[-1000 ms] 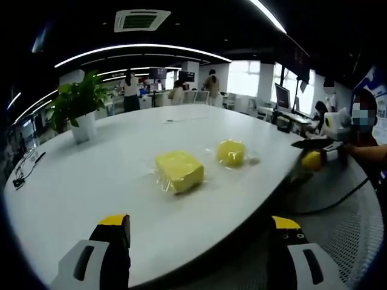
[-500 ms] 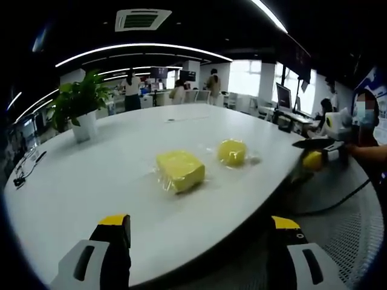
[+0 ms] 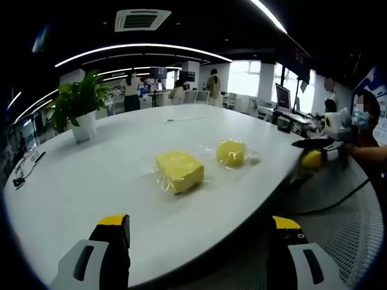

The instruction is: Compare the silicone blocks by pressing each to a similar depth, holding the contact briefly, and releasing to observe deformation and rebound differences across the visible hardness samples.

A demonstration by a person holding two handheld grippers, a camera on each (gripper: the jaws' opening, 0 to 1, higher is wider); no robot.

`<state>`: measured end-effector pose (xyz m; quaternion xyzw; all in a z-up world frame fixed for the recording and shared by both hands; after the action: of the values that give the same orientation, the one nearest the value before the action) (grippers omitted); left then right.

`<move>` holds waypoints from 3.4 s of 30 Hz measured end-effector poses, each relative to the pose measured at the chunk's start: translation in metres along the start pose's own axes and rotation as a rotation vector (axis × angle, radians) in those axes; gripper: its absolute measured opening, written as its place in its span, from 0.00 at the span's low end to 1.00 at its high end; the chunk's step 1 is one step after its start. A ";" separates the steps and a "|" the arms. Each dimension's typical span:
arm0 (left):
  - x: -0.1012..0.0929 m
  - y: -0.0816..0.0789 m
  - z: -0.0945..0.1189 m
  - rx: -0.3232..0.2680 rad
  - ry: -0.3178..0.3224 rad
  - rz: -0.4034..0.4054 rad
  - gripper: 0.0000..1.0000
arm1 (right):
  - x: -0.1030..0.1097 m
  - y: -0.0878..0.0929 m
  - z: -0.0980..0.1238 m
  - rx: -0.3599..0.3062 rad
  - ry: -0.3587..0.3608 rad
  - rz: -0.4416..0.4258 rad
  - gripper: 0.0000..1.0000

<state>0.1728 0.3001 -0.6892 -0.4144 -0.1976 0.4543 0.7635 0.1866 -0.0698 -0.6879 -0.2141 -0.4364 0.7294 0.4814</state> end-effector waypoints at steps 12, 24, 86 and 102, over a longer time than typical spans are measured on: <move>0.003 0.000 0.001 -0.025 -0.024 0.009 0.97 | 0.001 0.000 -0.001 0.003 -0.010 0.009 0.96; 0.006 0.001 0.000 -0.032 -0.021 0.011 0.97 | 0.000 -0.001 -0.001 -0.007 -0.005 0.006 0.96; -0.003 -0.038 0.001 -0.027 0.038 -0.031 0.67 | -0.001 -0.002 0.001 -0.027 0.011 -0.012 0.94; 0.026 -0.042 -0.024 0.004 0.049 0.073 0.60 | -0.001 -0.001 0.002 -0.020 0.003 0.006 0.94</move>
<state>0.2248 0.3011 -0.6708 -0.4309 -0.1626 0.4717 0.7519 0.1864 -0.0710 -0.6859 -0.2212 -0.4423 0.7260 0.4778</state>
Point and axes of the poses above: the point that each gripper's makers call its tool centre point, and the gripper's own axes: z roughly backward along the fingers, x roughly to its left, y roughly out of its underside, the point moved 10 cm from there along z, roughly backward along the fingers, and after that the axes turned 5 degrees about x, right-handed, at the moved point
